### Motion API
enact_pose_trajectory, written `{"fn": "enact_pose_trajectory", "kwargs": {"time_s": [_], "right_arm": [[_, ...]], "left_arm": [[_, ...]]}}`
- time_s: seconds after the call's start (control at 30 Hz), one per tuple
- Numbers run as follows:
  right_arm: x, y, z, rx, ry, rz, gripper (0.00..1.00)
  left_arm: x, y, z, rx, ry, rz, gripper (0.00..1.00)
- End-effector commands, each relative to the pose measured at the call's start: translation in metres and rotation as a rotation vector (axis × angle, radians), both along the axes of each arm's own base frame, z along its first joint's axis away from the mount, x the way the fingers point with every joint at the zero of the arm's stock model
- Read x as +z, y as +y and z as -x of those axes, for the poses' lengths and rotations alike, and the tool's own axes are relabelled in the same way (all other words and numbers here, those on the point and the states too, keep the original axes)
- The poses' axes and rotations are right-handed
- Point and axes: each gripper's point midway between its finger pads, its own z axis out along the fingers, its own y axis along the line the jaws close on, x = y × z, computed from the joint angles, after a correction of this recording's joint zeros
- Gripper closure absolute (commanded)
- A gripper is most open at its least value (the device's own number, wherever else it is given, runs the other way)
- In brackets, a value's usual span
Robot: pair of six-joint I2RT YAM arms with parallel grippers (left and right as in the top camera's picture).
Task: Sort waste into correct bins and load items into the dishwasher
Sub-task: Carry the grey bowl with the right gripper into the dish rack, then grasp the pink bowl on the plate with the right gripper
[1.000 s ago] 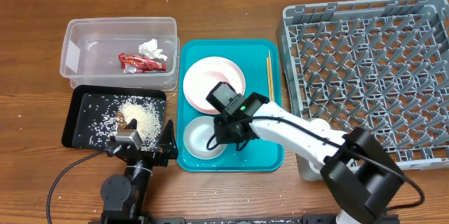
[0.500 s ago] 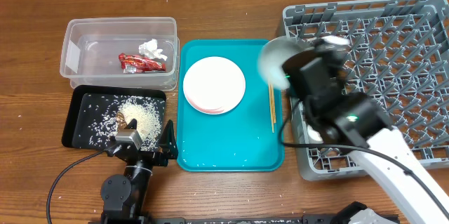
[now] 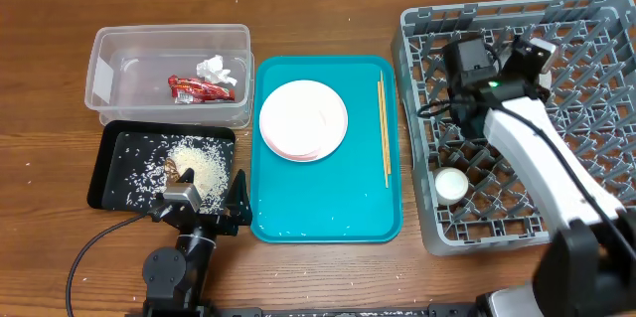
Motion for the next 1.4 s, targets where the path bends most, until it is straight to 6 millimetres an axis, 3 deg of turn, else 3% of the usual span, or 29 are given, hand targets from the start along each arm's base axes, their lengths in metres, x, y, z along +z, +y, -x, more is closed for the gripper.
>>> {"fn": "enact_pose_trajectory", "kwargs": {"time_s": [0.0, 0.1, 0.17, 0.37, 0.6, 0.67, 0.77, 0.93, 1.17, 1.23, 1.37], "right_arm": [[-0.013, -0.005, -0.003, -0.017, 0.055, 0.074, 0.96], [-0.027, -0.001, -0.006, -0.004, 0.097, 0.075, 0.96], [-0.039, 0.013, -0.007, 0.035, 0.129, 0.038, 0.96], [-0.041, 0.044, -0.005, 0.123, 0.167, 0.048, 0.96], [-0.043, 0.056, 0.005, 0.143, 0.2, 0.048, 0.95], [-0.043, 0.06, 0.009, 0.137, 0.194, 0.035, 0.84], [-0.037, 0.073, 0.01, 0.158, 0.191, 0.002, 0.52], [-0.011, 0.103, 0.008, 0.23, 0.144, -0.082, 0.41], [0.021, 0.184, 0.008, 0.425, 0.041, -0.458, 0.4], [0.02, 0.217, 0.008, 0.554, 0.084, -0.6, 0.44], [0.012, 0.301, 0.021, 0.905, 0.225, -0.909, 0.39]], "left_arm": [[0.0, 0.0, 0.0, -0.003, -0.008, 0.007, 0.0], [0.0, 0.0, 0.0, -0.004, -0.008, 0.007, 0.0], [0.0, 0.0, 0.0, -0.004, -0.008, 0.007, 0.0], [0.0, 0.0, 0.0, -0.003, -0.008, 0.007, 0.0], [0.0, 0.0, 0.0, -0.003, -0.008, 0.007, 0.0], [0.0, 0.0, 0.0, -0.003, -0.008, 0.007, 0.0], [0.0, 0.0, 0.0, -0.003, -0.008, 0.007, 0.0], [0.0, 0.0, 0.0, -0.003, -0.008, 0.007, 0.0], [0.0, 0.0, 0.0, -0.004, -0.008, 0.007, 0.0], [0.0, 0.0, 0.0, -0.003, -0.008, 0.007, 0.0], [0.0, 0.0, 0.0, -0.003, -0.008, 0.007, 0.0]]}}
